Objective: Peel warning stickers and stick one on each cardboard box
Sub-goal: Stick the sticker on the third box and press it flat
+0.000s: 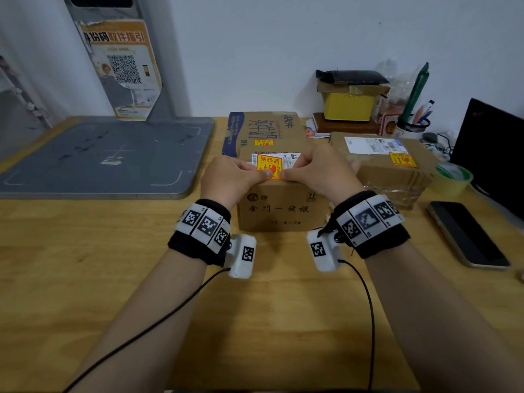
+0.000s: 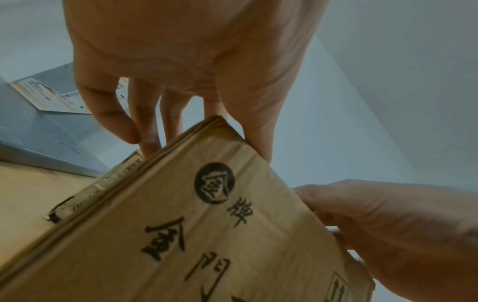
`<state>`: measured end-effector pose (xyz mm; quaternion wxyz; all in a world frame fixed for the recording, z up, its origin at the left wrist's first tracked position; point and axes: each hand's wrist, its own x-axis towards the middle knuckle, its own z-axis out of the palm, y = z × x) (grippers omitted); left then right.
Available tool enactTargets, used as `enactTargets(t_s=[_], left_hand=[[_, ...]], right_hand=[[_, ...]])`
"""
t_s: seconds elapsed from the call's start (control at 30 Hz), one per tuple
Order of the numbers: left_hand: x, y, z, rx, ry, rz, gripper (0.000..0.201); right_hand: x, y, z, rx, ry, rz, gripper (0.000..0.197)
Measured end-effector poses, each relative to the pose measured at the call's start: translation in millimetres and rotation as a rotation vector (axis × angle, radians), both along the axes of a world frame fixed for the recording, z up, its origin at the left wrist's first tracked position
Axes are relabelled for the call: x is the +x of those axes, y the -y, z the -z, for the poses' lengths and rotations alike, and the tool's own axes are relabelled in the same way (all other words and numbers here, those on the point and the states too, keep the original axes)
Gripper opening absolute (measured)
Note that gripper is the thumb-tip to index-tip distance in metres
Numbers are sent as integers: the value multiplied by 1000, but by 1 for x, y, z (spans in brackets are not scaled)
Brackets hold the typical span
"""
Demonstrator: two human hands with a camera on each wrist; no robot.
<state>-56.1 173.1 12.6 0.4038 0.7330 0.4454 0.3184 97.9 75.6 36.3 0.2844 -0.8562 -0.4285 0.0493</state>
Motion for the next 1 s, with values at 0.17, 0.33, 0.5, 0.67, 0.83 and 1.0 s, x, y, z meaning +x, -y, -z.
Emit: enactTargets(t_s=[0.17,0.33,0.5,0.67,0.83,1.0], left_hand=[[0,6,1,-12,19,-58,51],[-6,4,1,-54,77,-27,78],[-8,0,4,-71,148,-35,43],[-11,-2,11,-160,273,-15,38],[-10,-1,13,-220,337,-9,38],[-10,-2,13,-247,357,-13,37]], right_hand=[[-4,4,2,32,4,20,34],[-14,13,5,96,65,39,29],[-28,19,10,262,51,-136,37],[-38,19,12,104,68,-306,48],[-45,7,7,-27,137,-212,50],[-51,-7,-2,-140,148,-183,55]])
